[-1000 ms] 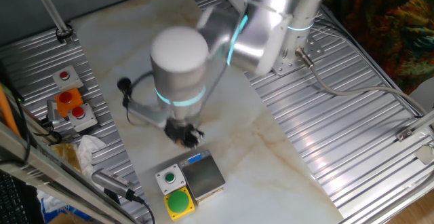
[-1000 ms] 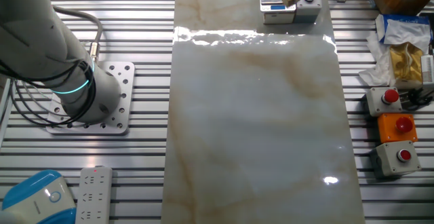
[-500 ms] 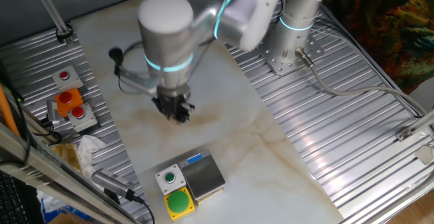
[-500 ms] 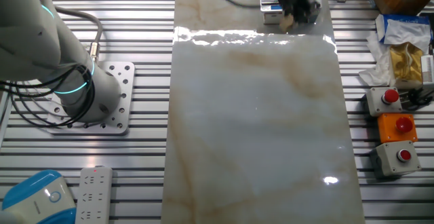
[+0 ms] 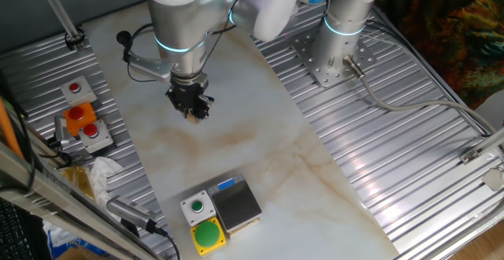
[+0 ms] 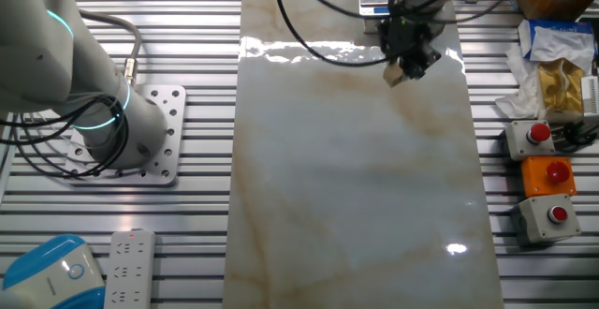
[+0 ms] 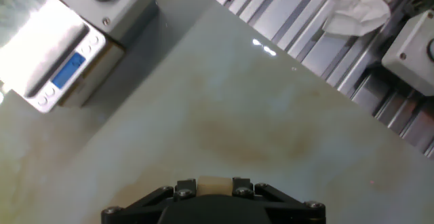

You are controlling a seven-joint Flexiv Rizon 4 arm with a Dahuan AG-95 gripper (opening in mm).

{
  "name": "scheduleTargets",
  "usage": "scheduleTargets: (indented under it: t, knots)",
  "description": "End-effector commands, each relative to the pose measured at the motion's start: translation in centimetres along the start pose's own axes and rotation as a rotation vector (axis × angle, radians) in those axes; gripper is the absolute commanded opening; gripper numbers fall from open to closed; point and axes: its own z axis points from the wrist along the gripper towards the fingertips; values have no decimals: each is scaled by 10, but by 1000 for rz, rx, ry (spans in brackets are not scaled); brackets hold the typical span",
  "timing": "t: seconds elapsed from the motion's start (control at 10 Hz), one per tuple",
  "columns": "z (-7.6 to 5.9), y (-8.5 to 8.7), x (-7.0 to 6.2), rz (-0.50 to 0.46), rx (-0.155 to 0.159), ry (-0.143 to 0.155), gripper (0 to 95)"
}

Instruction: Remove the object from the scale

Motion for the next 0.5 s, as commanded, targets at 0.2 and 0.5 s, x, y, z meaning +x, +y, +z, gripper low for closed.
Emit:
scheduleTargets:
  t: [0.2, 0.5]
  knots:
    - [-1, 0, 0, 9, -12, 20, 0]
    - [0, 0, 0, 96, -34, 52, 0]
